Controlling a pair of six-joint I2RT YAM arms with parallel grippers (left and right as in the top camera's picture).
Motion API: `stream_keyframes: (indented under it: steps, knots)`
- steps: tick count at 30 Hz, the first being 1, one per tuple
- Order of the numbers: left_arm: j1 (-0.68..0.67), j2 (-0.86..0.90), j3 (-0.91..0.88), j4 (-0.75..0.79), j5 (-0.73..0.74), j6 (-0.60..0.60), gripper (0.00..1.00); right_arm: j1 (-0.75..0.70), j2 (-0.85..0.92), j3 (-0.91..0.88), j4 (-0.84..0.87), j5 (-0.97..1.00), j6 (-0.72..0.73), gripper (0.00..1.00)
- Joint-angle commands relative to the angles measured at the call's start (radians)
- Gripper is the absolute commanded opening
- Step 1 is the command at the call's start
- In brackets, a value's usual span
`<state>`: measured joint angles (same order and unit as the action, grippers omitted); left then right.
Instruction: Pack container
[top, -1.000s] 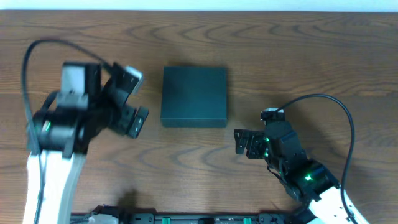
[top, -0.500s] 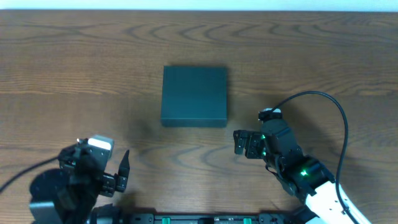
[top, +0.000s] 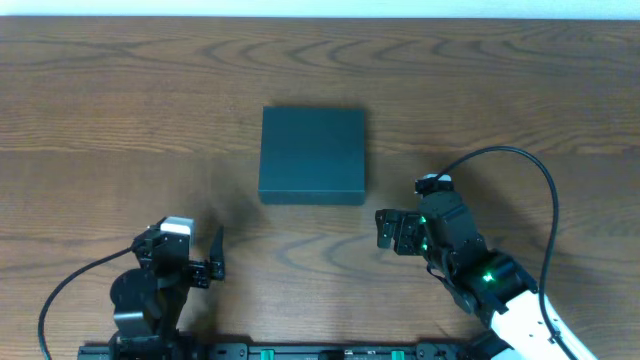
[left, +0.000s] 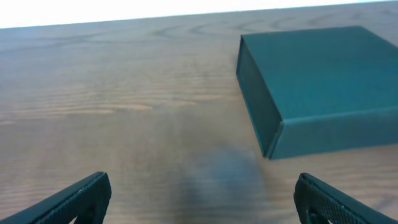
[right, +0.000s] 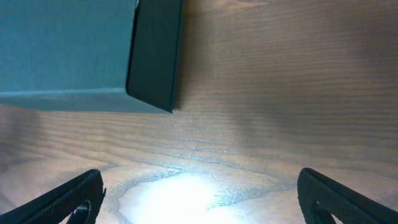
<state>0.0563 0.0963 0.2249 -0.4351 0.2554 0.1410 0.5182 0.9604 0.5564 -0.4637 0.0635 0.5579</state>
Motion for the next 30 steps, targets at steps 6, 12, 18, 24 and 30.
stream_keyframes:
  steps: [6,12,18,24,30]
  knots:
    - [0.004,-0.051,-0.132,0.137,-0.022,-0.089,0.95,-0.005,0.000,0.012,-0.001,0.010,-0.013,0.99]
    - [0.002,-0.093,-0.132,0.137,-0.052,-0.067,0.95,-0.005,0.001,0.012,-0.001,0.010,-0.013,0.99]
    - [0.002,-0.092,-0.132,0.137,-0.053,-0.066,0.95,-0.005,0.001,0.012,-0.001,0.010,-0.013,0.99]
    - [0.002,-0.092,-0.132,0.137,-0.053,-0.066,0.95,-0.005,0.001,0.012,-0.001,0.010,-0.013,0.99]
    - [0.002,-0.092,-0.132,0.137,-0.053,-0.066,0.95,-0.005,0.001,0.012,-0.001,0.010,-0.013,0.99]
